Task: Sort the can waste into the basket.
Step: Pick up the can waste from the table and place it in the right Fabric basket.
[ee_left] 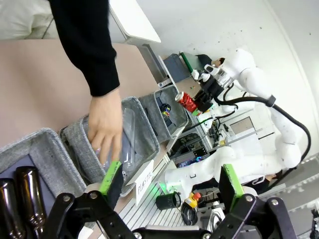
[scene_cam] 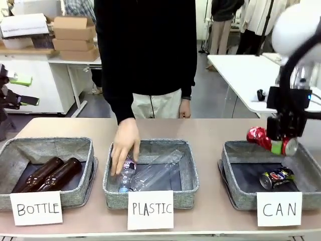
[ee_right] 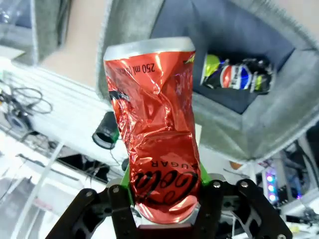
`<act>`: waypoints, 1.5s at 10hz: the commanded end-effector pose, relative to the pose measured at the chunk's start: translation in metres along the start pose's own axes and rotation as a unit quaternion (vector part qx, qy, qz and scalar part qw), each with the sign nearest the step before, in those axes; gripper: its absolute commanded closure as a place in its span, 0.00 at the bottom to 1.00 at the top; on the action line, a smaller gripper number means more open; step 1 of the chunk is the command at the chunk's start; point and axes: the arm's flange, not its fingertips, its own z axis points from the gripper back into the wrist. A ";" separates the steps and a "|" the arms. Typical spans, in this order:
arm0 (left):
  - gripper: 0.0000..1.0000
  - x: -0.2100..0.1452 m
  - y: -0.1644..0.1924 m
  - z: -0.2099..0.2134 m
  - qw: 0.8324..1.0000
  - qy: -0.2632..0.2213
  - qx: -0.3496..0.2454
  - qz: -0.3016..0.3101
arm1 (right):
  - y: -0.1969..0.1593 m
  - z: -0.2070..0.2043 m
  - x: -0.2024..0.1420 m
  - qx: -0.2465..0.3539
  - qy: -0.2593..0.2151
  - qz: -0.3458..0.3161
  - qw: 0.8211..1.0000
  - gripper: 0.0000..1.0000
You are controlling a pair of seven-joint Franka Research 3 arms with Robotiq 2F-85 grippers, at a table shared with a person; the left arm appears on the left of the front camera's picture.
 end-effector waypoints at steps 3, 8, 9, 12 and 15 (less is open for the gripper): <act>0.00 0.000 -0.002 0.002 1.000 0.003 -0.005 0.002 | 0.001 -0.017 0.006 0.015 -0.031 0.008 0.999 1.00; 0.00 0.000 -0.002 0.002 1.000 0.003 -0.005 0.002 | -0.003 -0.008 0.011 0.032 -0.030 -0.009 0.999 0.00; 0.00 0.000 -0.002 0.002 1.000 0.003 -0.005 0.002 | -0.005 -0.006 0.012 0.038 -0.038 -0.011 0.998 0.00; 0.00 0.000 -0.002 0.002 1.000 0.003 -0.005 0.002 | -0.006 -0.001 0.015 0.041 -0.044 -0.009 0.998 0.00; 0.00 0.000 -0.002 0.002 1.000 0.003 -0.005 0.002 | 0.011 0.045 0.028 0.215 -0.247 0.064 0.943 0.00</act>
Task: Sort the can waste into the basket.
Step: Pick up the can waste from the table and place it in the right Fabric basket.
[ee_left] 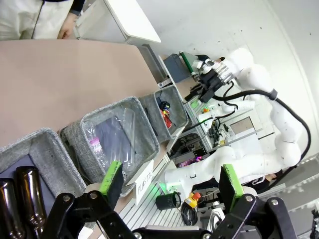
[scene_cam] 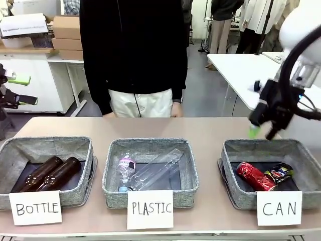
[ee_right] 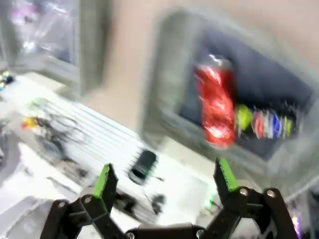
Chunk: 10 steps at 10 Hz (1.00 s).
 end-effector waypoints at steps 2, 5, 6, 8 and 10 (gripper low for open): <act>0.00 0.000 -0.002 0.002 1.000 0.003 -0.005 0.001 | 0.031 0.049 0.014 0.398 -0.156 0.203 0.881 0.00; 0.00 0.000 -0.002 0.002 1.000 0.003 -0.005 0.001 | -0.005 0.046 0.007 0.548 -0.230 0.217 0.774 0.00; 0.00 0.000 -0.002 0.002 1.000 0.003 -0.005 0.001 | 0.037 0.068 0.015 0.263 -0.157 0.106 0.946 0.00; 0.00 0.000 -0.002 0.002 1.000 0.003 -0.005 0.001 | 0.037 0.068 0.015 0.263 -0.157 0.106 0.946 0.00; 0.00 0.000 -0.002 0.002 1.000 0.003 -0.005 0.001 | 0.037 0.068 0.015 0.263 -0.157 0.106 0.946 0.00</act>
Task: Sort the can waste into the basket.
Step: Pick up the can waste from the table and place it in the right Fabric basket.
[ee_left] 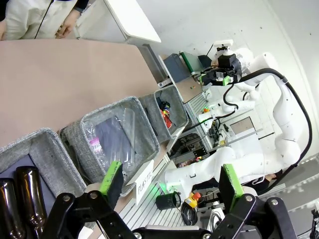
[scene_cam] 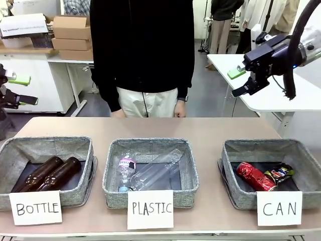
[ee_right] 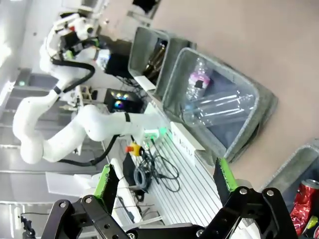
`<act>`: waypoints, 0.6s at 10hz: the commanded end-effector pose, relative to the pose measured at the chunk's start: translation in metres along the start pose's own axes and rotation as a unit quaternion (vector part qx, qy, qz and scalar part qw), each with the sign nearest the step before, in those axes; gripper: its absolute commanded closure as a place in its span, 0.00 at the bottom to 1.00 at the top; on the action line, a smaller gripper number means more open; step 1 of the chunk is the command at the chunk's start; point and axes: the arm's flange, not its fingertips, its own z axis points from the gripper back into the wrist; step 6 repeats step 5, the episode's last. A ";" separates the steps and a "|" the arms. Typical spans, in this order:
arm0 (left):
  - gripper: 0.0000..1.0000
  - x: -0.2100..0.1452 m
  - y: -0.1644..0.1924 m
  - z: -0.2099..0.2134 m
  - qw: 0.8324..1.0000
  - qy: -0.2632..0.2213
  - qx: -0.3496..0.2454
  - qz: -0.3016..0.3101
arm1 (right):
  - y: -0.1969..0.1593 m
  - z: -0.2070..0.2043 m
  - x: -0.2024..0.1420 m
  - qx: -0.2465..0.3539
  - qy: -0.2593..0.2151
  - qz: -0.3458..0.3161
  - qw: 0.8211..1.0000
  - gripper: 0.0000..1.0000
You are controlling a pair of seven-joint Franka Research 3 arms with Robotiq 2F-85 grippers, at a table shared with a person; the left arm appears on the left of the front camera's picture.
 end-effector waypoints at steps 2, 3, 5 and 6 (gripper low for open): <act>0.00 0.000 -0.002 0.002 1.000 0.003 -0.005 0.001 | 0.003 0.007 0.001 -0.010 -0.001 -0.009 1.000 0.00; 0.00 0.000 -0.002 0.002 1.000 0.003 -0.005 0.001 | 0.003 0.007 0.001 -0.010 -0.001 -0.009 1.000 0.00; 0.00 0.000 -0.002 0.002 1.000 0.003 -0.005 0.001 | 0.003 0.007 0.001 -0.010 -0.001 -0.009 1.000 0.00; 0.00 0.000 -0.002 0.002 1.000 0.003 -0.005 0.001 | 0.003 0.007 0.001 -0.010 -0.001 -0.009 1.000 0.00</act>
